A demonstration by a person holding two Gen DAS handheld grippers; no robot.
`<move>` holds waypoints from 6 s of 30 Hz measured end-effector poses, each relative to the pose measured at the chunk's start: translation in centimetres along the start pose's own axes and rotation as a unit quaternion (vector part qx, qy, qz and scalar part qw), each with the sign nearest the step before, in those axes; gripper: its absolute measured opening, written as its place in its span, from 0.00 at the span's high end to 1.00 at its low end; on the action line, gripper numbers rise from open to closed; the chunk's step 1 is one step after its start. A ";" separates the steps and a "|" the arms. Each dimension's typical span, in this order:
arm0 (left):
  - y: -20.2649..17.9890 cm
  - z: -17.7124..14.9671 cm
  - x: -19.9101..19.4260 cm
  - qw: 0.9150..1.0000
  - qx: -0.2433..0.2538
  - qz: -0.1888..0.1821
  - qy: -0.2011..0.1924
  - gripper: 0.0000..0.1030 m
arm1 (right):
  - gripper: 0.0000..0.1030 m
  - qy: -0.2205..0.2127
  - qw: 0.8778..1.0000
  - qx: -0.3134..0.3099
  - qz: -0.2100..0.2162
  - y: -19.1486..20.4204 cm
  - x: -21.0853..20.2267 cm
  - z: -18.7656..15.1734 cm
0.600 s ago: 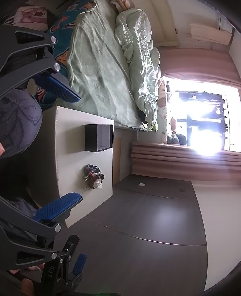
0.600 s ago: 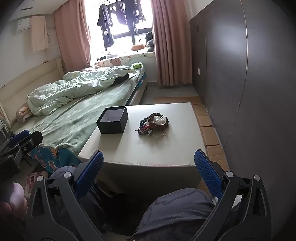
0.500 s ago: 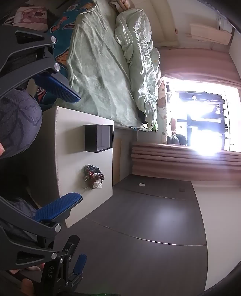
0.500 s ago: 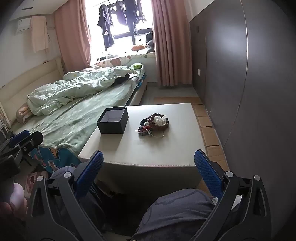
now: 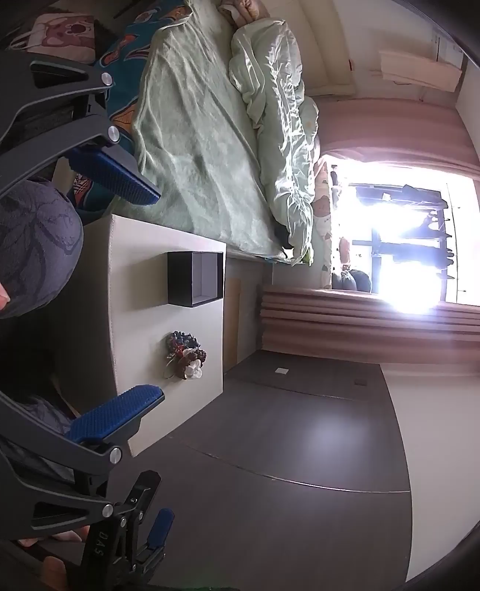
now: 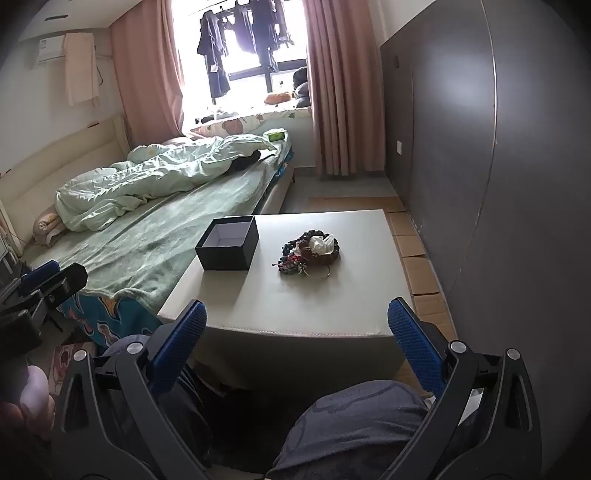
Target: Organize jewelry
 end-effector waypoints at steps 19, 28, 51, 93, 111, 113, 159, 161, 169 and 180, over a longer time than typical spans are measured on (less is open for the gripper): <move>-0.1 -0.2 -0.1 1.000 0.002 0.002 -0.002 0.08 | 0.05 -0.005 1.000 0.004 0.001 -0.8 -0.4 -0.1; 0.1 0.1 -0.5 1.000 -0.003 -0.002 -0.004 0.08 | 0.05 -0.008 1.000 0.011 -0.016 -0.9 -0.6 -0.2; -0.4 -0.7 -0.5 1.000 0.006 -0.018 0.005 0.08 | 0.05 -0.025 0.999 0.011 -0.027 -0.2 -1.8 -0.5; -1.8 2.8 4.7 0.999 0.002 -0.034 0.014 0.08 | 0.05 -0.026 0.999 0.018 -0.028 -3.1 2.0 3.0; -4.3 2.1 15.6 0.992 0.003 -0.080 0.095 0.32 | 0.07 0.016 0.997 0.071 0.003 -8.1 10.2 3.4; -4.5 1.8 16.9 0.990 0.000 -0.087 0.107 0.36 | 0.19 0.024 0.997 0.078 0.015 -8.4 11.3 3.4; -11.1 -3.1 37.4 0.952 0.006 -0.135 0.273 0.84 | 0.45 0.126 0.948 0.239 0.167 -12.1 27.6 3.6; -11.1 -2.5 37.4 0.954 0.002 -0.134 0.270 0.84 | 0.45 0.134 0.948 0.237 0.166 -11.8 28.2 3.7; -12.6 0.4 35.3 0.960 0.026 -0.150 0.236 0.84 | 0.46 0.122 0.940 0.269 0.169 -13.1 27.6 3.2; -11.3 5.1 32.1 0.970 0.016 -0.149 0.192 0.84 | 0.46 0.125 0.935 0.278 0.183 -12.9 27.4 2.9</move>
Point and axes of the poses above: each gripper's, at about its wrist camera, not at the fingertips, and x roughly the way its jaws point, y to its left, z to its top, the point moved 7 cm from there along x, roughly the way its jaws point, and after that the axes turned 7 degrees about -x, right-handed, at the moved point
